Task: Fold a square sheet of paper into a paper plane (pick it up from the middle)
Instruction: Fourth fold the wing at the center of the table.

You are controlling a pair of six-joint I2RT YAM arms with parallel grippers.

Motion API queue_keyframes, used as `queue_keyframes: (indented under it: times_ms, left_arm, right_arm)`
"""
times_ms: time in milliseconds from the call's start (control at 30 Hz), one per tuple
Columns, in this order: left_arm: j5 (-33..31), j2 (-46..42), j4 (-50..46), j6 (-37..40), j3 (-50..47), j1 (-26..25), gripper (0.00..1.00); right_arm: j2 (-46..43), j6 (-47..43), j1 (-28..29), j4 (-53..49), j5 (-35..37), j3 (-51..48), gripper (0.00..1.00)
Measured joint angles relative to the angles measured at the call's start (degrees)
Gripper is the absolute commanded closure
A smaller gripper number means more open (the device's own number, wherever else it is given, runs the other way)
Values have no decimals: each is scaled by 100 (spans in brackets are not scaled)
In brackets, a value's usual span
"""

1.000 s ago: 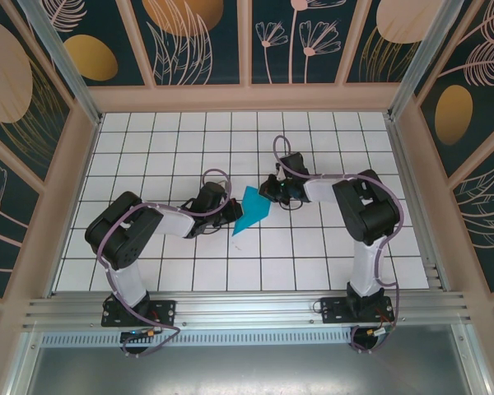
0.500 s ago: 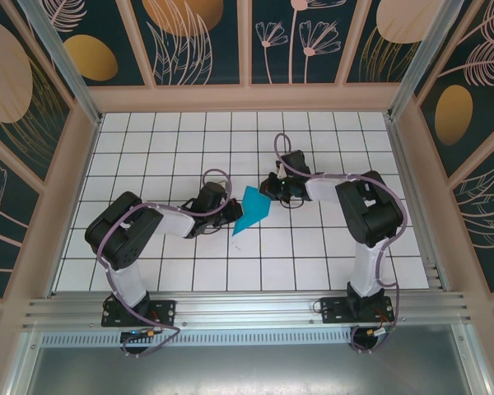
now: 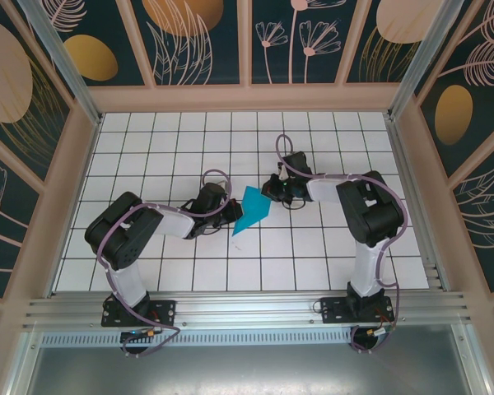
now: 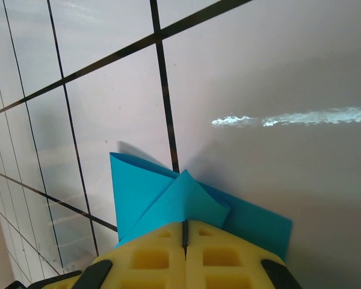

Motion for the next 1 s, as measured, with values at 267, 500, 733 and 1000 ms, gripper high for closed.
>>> queue_keyframes:
  times_ms: [267, 500, 733, 1000]
  left_arm:
    - [2, 11, -2, 2, 15, 0, 100]
    - [2, 11, -9, 26, 17, 0, 100]
    - [0, 7, -44, 46, 28, 0, 100]
    - [-13, 9, -46, 48, 26, -4, 100]
  right_arm:
    - [-409, 72, -9, 79, -4, -2, 93]
    - [-278, 116, -9, 199, 7, -2, 94]
    - [190, 179, -42, 267, 90, 0, 94]
    - [107, 129, -101, 63, 63, 57, 94]
